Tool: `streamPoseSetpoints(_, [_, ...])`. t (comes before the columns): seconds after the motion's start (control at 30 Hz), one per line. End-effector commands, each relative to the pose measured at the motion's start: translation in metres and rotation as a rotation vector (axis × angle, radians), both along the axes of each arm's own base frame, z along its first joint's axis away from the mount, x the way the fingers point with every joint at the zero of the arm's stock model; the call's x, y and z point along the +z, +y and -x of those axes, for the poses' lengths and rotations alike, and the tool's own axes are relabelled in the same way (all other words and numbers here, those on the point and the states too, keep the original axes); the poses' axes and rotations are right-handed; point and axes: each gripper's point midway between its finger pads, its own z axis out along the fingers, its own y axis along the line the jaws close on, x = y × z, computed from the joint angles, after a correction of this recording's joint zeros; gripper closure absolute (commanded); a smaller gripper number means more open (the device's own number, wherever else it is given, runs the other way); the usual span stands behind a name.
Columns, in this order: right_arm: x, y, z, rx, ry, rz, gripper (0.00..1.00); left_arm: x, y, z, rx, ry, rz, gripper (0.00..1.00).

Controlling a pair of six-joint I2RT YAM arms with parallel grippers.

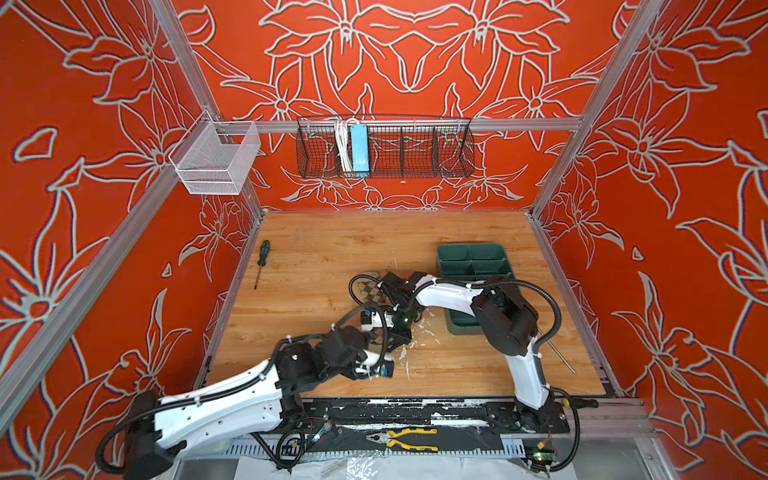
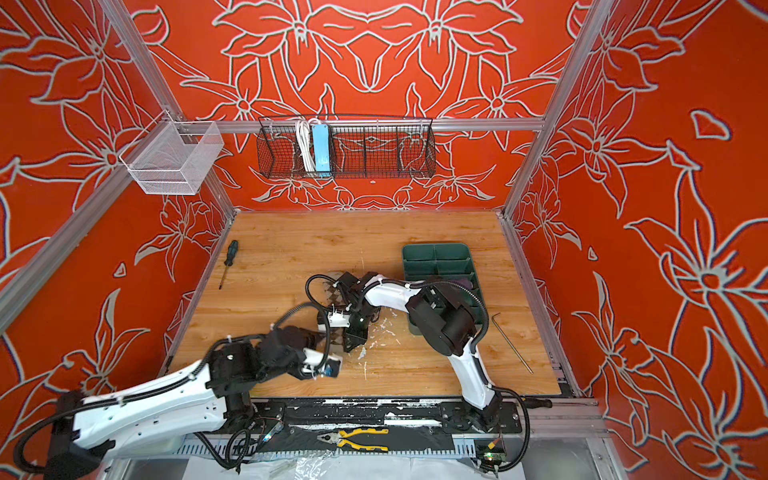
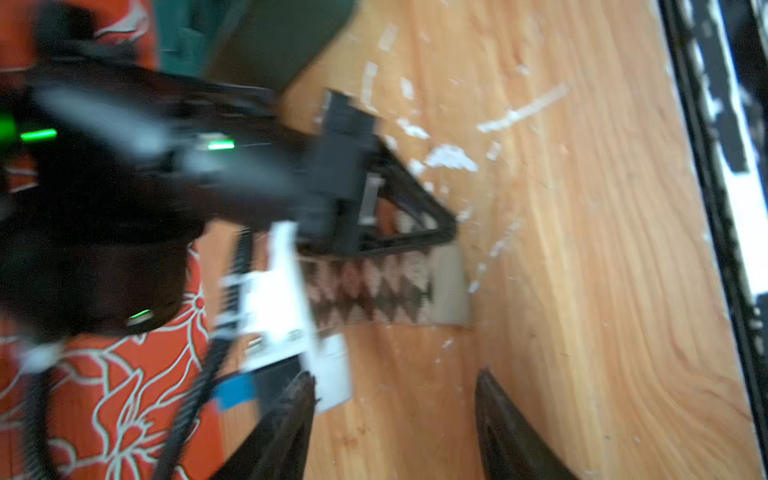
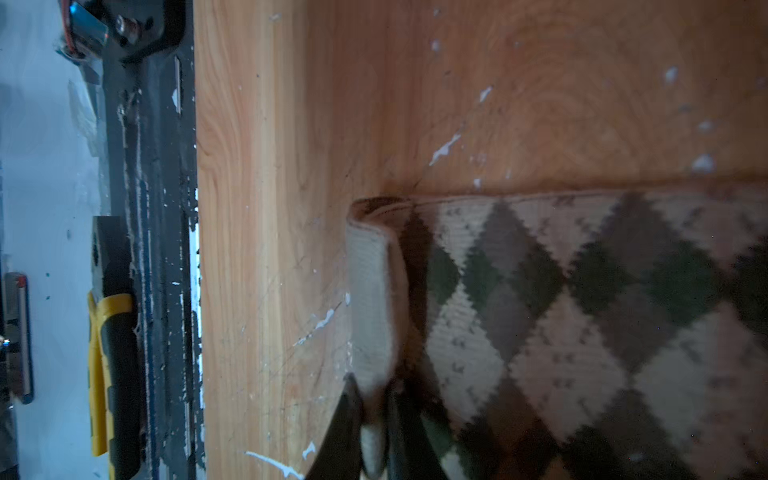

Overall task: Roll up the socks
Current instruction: 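Roll the sock end farther from the robot with both grippers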

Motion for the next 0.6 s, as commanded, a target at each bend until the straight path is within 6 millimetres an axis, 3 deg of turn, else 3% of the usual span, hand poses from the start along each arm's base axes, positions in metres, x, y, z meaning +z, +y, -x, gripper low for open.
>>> streamPoseSetpoints(0.0, [-0.041,-0.023,-0.002,0.026,0.015,0.131,0.84,0.005,-0.015,-0.018,-0.003,-0.131,0.022,0.40])
streamPoseSetpoints(0.2, [-0.043,-0.022,-0.005,0.032,0.019,0.114,0.83,-0.016,-0.026,-0.023,0.038,-0.104,0.050,0.42])
streamPoseSetpoints(0.23, [-0.043,-0.022,-0.005,0.031,0.020,0.110,0.82,-0.028,-0.025,-0.023,0.039,-0.083,0.015,0.43])
streamPoseSetpoints(0.57, [-0.036,-0.022,-0.011,0.026,0.013,0.064,0.81,-0.065,-0.032,-0.028,0.120,0.022,-0.048,0.65])
